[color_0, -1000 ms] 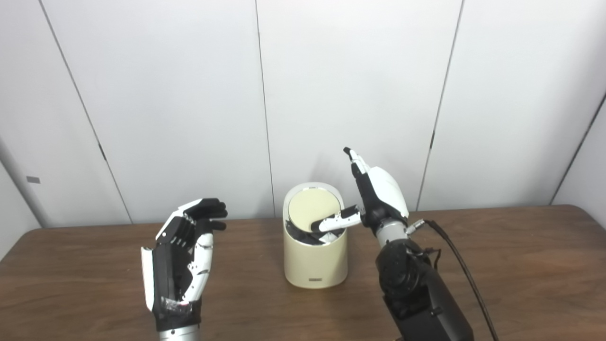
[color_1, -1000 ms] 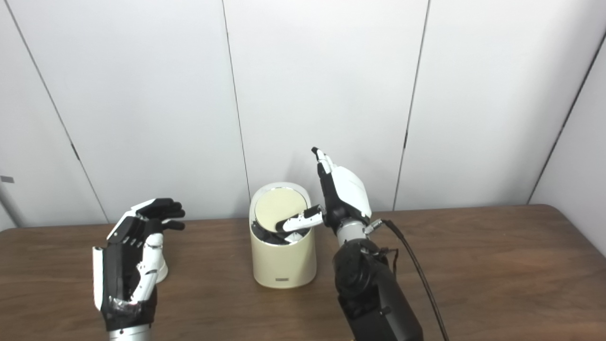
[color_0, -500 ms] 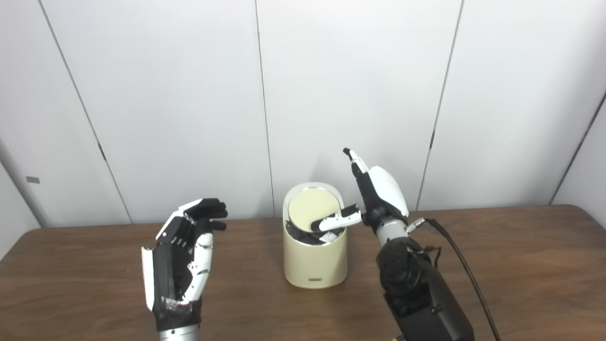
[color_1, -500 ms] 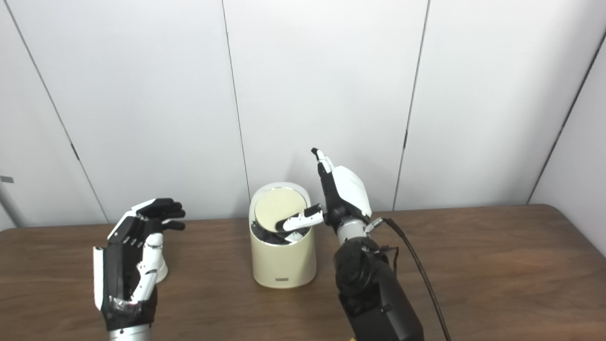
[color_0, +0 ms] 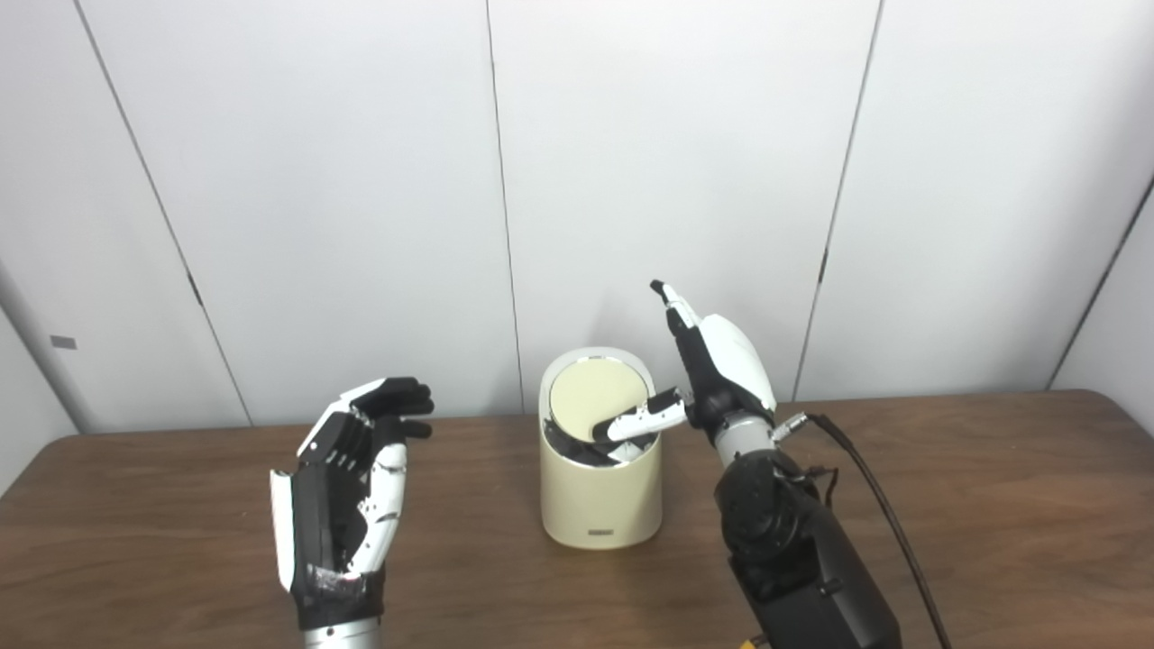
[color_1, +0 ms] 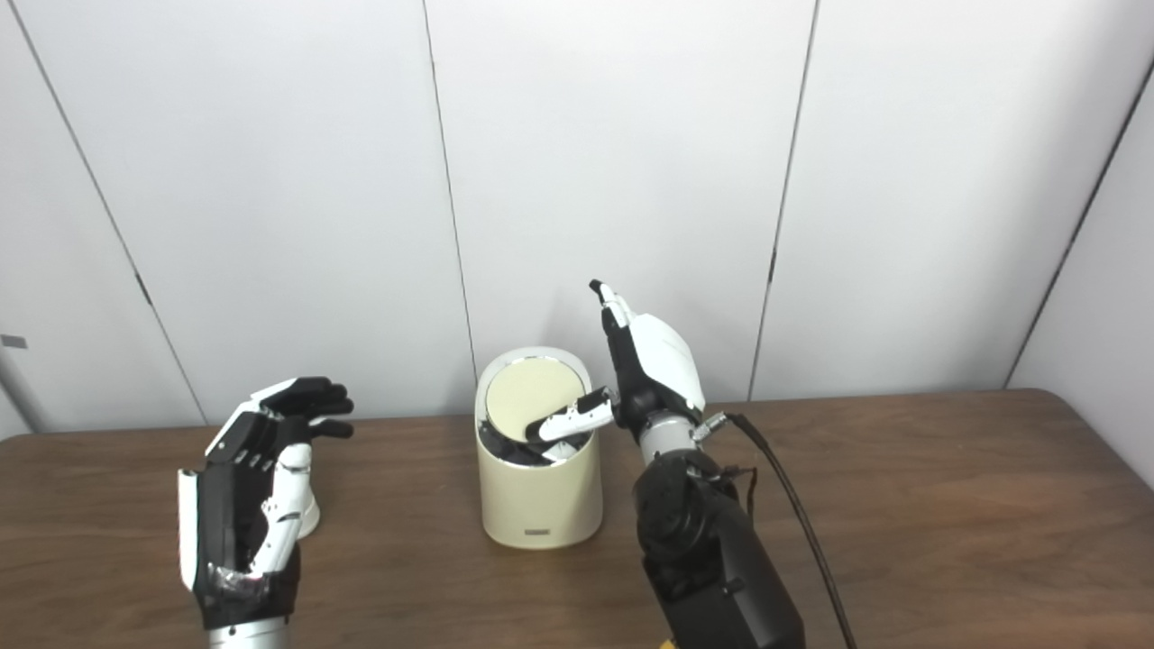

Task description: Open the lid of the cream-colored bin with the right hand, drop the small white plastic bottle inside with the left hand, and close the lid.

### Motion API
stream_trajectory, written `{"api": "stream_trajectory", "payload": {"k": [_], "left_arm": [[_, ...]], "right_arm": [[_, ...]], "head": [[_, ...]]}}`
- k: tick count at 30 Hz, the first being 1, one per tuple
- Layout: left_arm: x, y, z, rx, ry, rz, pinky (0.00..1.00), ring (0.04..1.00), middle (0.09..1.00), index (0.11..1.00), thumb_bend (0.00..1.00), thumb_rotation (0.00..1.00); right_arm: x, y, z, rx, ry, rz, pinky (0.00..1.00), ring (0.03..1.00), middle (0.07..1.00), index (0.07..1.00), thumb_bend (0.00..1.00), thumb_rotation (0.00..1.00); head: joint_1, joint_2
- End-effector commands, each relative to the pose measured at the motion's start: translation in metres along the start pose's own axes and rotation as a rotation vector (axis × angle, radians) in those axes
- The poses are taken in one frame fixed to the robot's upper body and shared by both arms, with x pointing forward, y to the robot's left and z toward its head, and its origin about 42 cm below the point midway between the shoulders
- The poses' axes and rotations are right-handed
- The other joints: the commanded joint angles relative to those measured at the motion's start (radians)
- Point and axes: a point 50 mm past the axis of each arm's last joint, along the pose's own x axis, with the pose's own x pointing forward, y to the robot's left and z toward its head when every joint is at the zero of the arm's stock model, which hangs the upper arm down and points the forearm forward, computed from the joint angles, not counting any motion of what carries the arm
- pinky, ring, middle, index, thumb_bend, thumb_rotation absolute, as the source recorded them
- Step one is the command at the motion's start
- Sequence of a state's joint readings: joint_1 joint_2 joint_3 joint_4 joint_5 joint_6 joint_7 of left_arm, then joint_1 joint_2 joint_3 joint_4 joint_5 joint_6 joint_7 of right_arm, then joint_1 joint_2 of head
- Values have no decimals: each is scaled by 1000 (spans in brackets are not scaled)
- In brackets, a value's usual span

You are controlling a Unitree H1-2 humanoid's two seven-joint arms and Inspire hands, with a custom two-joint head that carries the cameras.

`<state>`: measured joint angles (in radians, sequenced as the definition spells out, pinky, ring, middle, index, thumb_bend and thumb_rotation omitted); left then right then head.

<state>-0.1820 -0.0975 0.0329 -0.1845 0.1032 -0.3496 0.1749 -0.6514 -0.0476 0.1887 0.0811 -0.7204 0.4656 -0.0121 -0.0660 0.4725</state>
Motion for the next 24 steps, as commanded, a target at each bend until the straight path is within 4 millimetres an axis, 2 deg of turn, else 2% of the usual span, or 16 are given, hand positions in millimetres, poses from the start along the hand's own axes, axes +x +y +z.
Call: {"api": "stream_trajectory", "payload": {"k": [1,6,10,12,14,16,18,20,24], "left_arm": [[13,-7,13,-26,-70,-11,539,624,640,638,282,496],[13,-7,14,-23,-70,-10,537,621,637,634,280,497],[14,-7,14,-21,-70,-10,536,621,637,635,278,501],[13,-7,14,-16,-69,-9,535,620,636,635,278,502],[13,-7,14,-17,-70,-10,534,620,635,634,276,502],[14,-6,14,-19,-71,-12,534,621,636,634,274,501],[14,-6,13,-22,-70,-14,534,622,636,634,275,502],[14,-6,13,-23,-70,-13,534,621,636,632,279,500],[14,-6,13,-22,-71,-12,535,620,636,634,286,499]], "right_arm": [[7,-7,7,-22,-13,-27,937,947,966,959,906,51],[7,-6,6,-31,-17,-25,923,945,960,950,875,11],[5,-6,6,-16,-15,-11,937,950,966,956,879,71],[4,-6,6,-5,-14,-1,955,960,971,967,894,221],[3,-7,6,17,-10,5,956,963,972,973,899,329],[1,-7,4,49,-2,9,909,953,965,971,909,439],[1,-7,3,93,5,25,819,926,955,961,927,565],[0,-8,0,162,3,55,801,918,966,970,930,674],[-2,-9,-5,233,-8,93,753,873,934,946,914,805]], "head": [[-1,2],[-2,2],[-3,3],[-3,2],[-4,3],[-4,3],[-4,3],[-4,2],[-4,2]]}}
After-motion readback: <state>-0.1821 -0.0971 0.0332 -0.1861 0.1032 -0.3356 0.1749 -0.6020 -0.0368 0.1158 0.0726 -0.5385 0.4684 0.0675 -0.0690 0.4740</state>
